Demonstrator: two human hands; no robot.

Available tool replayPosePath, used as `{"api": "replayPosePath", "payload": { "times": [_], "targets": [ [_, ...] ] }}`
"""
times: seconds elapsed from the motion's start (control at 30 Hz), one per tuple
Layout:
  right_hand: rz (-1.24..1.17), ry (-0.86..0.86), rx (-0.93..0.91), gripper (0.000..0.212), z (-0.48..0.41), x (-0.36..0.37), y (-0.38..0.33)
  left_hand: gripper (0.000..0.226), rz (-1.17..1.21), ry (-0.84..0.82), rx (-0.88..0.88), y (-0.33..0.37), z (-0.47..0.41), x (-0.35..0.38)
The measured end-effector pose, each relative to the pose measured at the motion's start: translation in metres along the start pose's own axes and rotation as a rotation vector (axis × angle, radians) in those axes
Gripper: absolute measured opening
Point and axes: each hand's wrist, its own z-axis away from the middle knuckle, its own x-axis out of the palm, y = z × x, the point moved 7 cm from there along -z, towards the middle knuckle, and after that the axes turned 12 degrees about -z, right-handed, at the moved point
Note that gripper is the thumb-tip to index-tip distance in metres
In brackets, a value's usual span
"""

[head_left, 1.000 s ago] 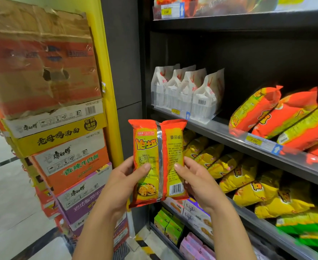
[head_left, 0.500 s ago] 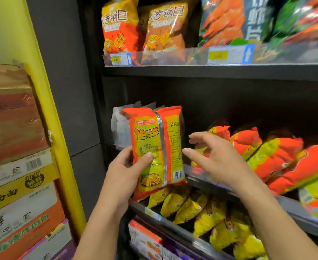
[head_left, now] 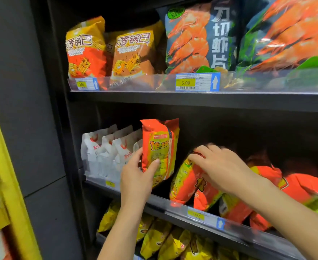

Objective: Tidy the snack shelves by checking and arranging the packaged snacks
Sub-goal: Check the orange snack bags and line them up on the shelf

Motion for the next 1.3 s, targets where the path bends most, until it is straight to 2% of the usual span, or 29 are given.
{"api": "replayPosePath", "payload": {
  "times": [0.13, 0.33, 0.7, 0.8, 0.9, 1.0, 1.13, 1.3],
  "targets": [
    [0.014, 0.03, -0.018, 0.084, 0.001, 0.004, 0.003, 0.044, -0.112, 0.034, 0.014, -0.006, -0.007, 0.026],
    [0.004, 0.075, -0.031, 0.077, 0.0, 0.008, 0.007, 0.05, -0.241, 0.053, -0.03, -0.023, -0.009, 0.051],
    [0.025, 0.099, -0.033, 0.073, 0.001, 0.006, 0.005, 0.051, -0.396, -0.028, -0.058, -0.037, -0.002, 0.072],
    [0.029, 0.093, -0.041, 0.076, 0.001, 0.006, 0.005, 0.066, -0.403, -0.038, -0.062, -0.036, -0.001, 0.068],
    [0.058, 0.076, -0.029, 0.083, 0.002, 0.005, 0.005, 0.082, -0.416, 0.062, -0.055, -0.023, 0.008, 0.054],
    [0.089, 0.105, -0.033, 0.081, 0.007, -0.006, 0.007, 0.076, -0.35, 0.15, 0.075, 0.0, 0.023, 0.046],
    [0.128, 0.138, 0.061, 0.083, 0.021, -0.023, 0.016, 0.071, -0.221, -0.049, 0.206, 0.02, 0.038, 0.072],
    [0.158, 0.032, 0.126, 0.072, 0.039, -0.013, 0.028, 0.084, -0.348, -0.12, 0.221, 0.02, 0.049, 0.101]
  ]
}}
